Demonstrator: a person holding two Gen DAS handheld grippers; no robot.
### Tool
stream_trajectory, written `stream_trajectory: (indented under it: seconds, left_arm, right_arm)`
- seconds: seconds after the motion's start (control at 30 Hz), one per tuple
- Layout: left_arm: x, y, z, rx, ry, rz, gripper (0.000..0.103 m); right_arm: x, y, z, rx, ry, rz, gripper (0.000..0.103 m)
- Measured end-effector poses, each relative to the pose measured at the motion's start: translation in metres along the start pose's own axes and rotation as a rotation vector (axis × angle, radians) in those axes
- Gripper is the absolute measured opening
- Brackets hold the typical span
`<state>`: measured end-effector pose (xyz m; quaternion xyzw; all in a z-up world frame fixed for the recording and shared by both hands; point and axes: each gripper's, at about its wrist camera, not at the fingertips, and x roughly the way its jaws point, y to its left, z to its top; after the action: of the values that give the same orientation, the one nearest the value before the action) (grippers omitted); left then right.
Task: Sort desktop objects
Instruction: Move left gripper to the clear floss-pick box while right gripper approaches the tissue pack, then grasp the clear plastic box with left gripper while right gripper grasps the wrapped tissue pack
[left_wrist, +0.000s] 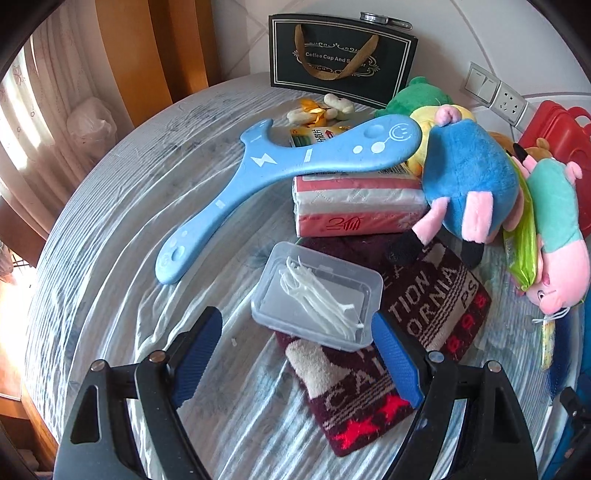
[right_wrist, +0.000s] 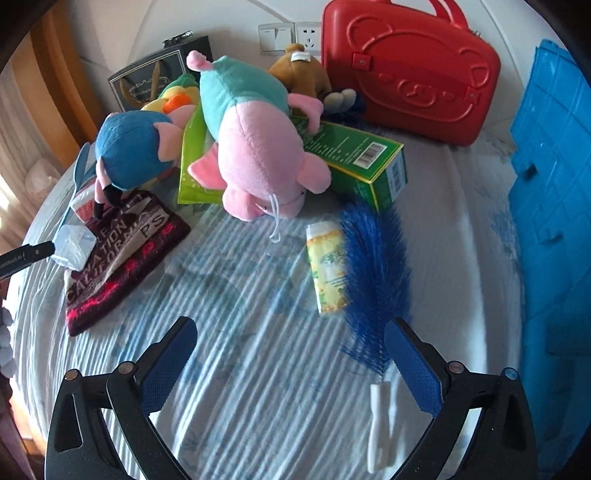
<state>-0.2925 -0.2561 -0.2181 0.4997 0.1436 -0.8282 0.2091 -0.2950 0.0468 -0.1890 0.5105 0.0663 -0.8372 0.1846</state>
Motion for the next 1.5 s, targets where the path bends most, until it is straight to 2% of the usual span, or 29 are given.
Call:
stream_trajectory:
  seconds: [0.1,0.23,0.37,0.47,0.57,0.67,0.77,0.87,0.97,1.07,1.17,1.3,1.5]
  left_arm:
    - [0.020,-0.005,0.011,-0.011,0.029,-0.006,0.083]
    - [0.041,-0.008,0.015,-0.032,0.062,-0.027,0.086]
    - [0.048,-0.012,0.020,-0.036,0.060,-0.047,0.090]
    - [0.053,-0.015,0.023,-0.038,0.063,-0.052,0.093]
    - [0.054,-0.028,0.025,0.006,0.057,-0.048,0.094]
    - [0.047,-0.043,0.014,0.091,0.035,-0.088,0.092]
    - [0.032,-0.053,-0.006,0.181,-0.005,-0.097,0.087]
    - [0.019,-0.054,-0.027,0.270,-0.018,-0.110,0.086]
    - [0.011,-0.049,-0.043,0.295,-0.022,-0.122,0.088]
    - [0.012,-0.044,-0.047,0.262,0.011,-0.141,0.090]
    - [0.005,-0.043,-0.045,0.250,-0.005,-0.108,0.090]
    - [-0.011,-0.036,-0.040,0.314,-0.049,-0.044,0.090]
    - [-0.009,0.003,-0.030,0.261,-0.065,0.014,0.090]
  right_arm:
    - [0.021,-0.001,0.002,0.036,0.038,0.055,0.103]
    - [0.050,-0.008,0.001,0.094,0.103,0.084,0.103]
    - [0.065,-0.025,-0.002,0.124,0.124,0.021,0.103]
    - [0.066,-0.043,0.001,0.162,0.107,-0.016,0.103]
    - [0.065,-0.055,0.009,0.177,0.073,-0.036,0.103]
    - [0.071,-0.058,0.015,0.166,0.069,-0.050,0.103]
    - [0.081,-0.056,0.014,0.165,0.088,-0.031,0.103]
    - [0.081,-0.047,0.011,0.121,0.067,-0.064,0.103]
    - [0.078,-0.045,0.007,0.119,0.029,-0.070,0.103]
    - [0.075,-0.044,0.005,0.123,0.012,-0.074,0.103]
    - [0.075,-0.040,0.007,0.097,0.030,-0.089,0.103]
    - [0.069,-0.044,0.006,0.095,0.045,-0.054,0.103]
    - [0.059,-0.045,0.003,0.107,0.050,-0.020,0.102]
